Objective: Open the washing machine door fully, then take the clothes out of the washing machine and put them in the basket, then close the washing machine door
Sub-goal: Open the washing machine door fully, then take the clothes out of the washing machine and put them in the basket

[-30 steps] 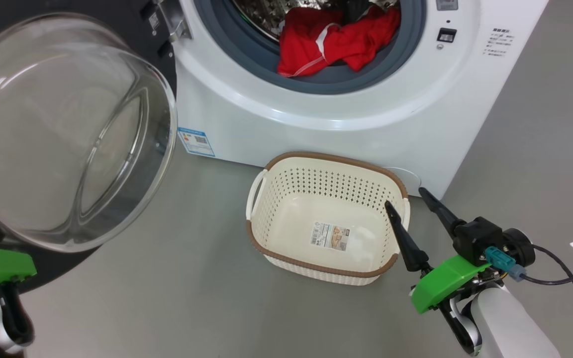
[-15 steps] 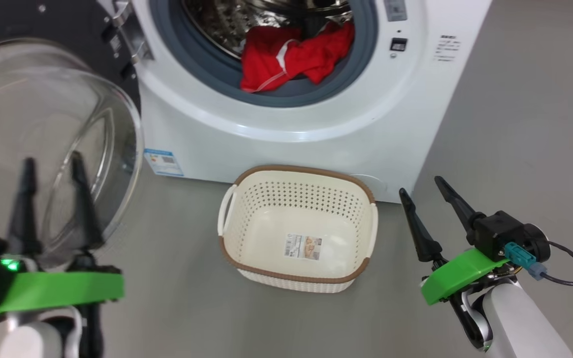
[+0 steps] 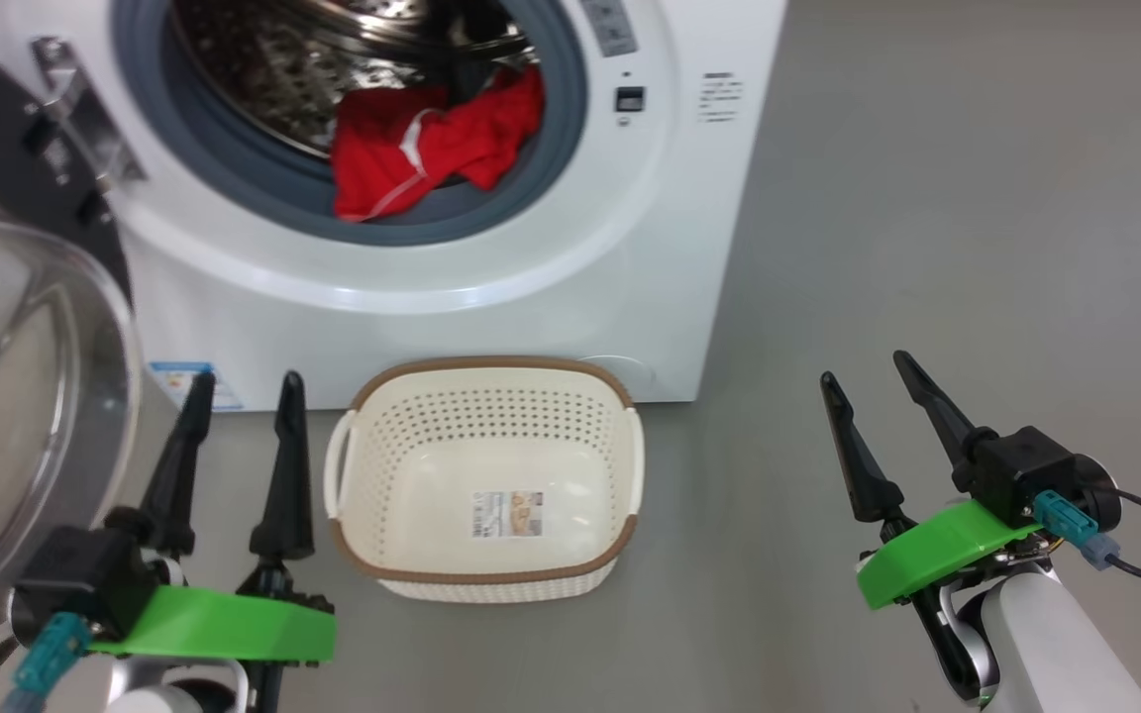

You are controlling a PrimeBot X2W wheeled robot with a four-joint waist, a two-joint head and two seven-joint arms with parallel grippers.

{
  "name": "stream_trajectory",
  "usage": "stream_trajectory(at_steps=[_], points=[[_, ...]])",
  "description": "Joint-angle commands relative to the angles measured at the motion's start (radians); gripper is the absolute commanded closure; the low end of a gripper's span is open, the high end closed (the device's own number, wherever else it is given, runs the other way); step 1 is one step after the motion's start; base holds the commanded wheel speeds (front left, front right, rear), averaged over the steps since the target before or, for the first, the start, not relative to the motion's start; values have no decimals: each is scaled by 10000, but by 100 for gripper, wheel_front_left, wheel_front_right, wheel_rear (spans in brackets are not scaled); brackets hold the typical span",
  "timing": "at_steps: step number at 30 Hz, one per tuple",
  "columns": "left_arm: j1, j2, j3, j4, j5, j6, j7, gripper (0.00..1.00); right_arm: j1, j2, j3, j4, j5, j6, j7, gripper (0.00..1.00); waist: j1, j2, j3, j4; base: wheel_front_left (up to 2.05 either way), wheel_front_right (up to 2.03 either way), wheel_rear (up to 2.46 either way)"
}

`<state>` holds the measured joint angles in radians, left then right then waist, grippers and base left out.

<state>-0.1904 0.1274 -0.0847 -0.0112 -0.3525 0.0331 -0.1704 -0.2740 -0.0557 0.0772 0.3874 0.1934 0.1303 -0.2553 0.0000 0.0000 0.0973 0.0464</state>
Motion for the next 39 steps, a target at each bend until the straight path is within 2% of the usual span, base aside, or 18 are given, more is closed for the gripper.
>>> stream_trajectory(at_steps=[1,9,16,28,39], points=[[-60,190,292,-159,154,-86,-92,0,-26,55,177,-313,35,4,-64,0,0,0,-35,-569,0,0,0],[348,274,411,312,208,36,-398,0,277,55,110,-884,-28,4,-64,0,0,0,-144,-1453,0,0,0],[771,408,689,710,110,-72,-717,0,773,55,-96,-1376,-176,4,-64,0,0,0,-406,-1928,0,0,0],[1621,508,773,1294,151,-175,-856,0,1626,-162,69,-2093,-286,4,-64,0,0,0,-802,-2102,0,0,0],[1922,577,929,1193,235,-97,-894,0,2042,-189,-118,-2319,-296,4,-64,0,0,0,-880,-2031,0,0,0]])
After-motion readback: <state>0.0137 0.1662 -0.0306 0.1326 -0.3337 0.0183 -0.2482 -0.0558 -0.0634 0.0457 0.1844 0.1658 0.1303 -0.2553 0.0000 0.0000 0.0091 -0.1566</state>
